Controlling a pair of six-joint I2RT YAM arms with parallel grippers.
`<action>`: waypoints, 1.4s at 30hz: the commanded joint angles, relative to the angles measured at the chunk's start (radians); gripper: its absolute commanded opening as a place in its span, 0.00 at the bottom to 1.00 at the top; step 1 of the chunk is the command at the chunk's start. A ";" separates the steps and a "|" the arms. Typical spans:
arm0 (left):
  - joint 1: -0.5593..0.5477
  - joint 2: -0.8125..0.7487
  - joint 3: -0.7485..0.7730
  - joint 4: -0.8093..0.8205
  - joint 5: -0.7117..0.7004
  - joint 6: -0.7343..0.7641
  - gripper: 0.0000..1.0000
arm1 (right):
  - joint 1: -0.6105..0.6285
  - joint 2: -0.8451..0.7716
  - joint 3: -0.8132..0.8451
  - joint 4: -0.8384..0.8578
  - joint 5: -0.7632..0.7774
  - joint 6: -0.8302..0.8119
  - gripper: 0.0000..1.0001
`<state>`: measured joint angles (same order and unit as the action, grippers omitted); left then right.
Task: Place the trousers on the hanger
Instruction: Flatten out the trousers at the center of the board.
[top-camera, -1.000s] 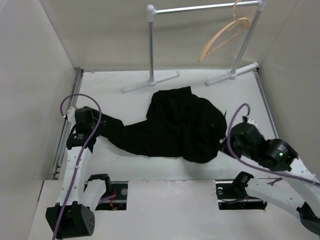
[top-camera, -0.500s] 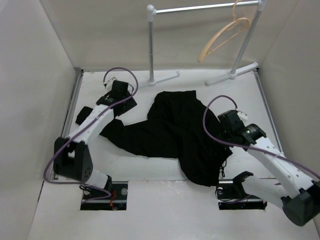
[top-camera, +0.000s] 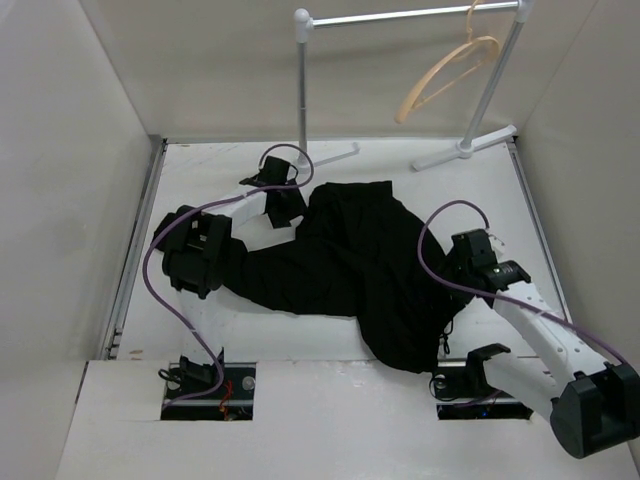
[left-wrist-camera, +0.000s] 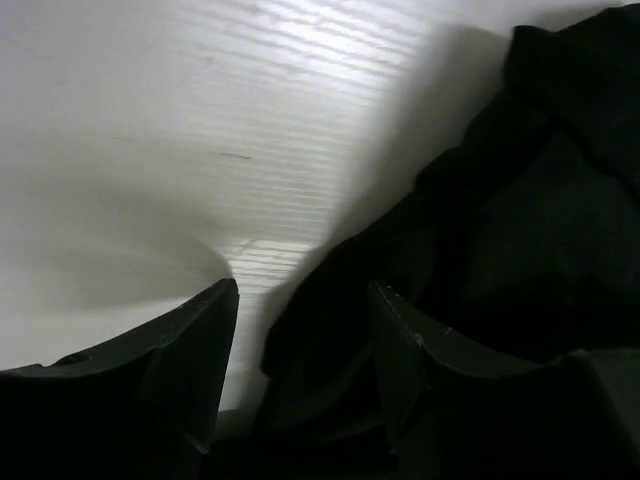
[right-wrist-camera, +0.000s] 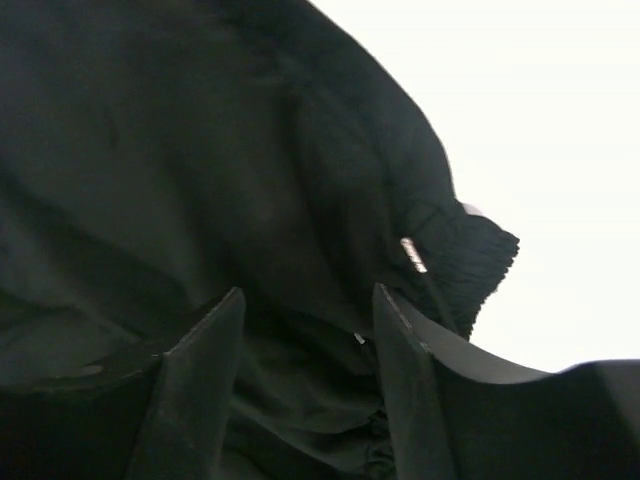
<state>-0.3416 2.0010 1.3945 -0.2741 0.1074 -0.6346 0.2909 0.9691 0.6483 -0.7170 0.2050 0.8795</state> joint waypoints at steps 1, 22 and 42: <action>-0.013 0.019 0.023 0.041 0.077 0.018 0.51 | -0.064 -0.016 -0.027 0.011 -0.010 0.067 0.63; 0.146 -0.316 -0.179 0.159 -0.066 -0.120 0.01 | -0.193 0.221 -0.044 0.241 -0.112 0.061 0.04; 0.140 -0.590 0.004 -0.005 -0.489 0.151 0.05 | -0.223 0.304 0.111 0.307 -0.030 0.038 0.00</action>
<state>-0.1085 1.4876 1.2972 -0.3046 -0.2272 -0.6094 0.0731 1.2697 0.7162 -0.4591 0.1425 0.9215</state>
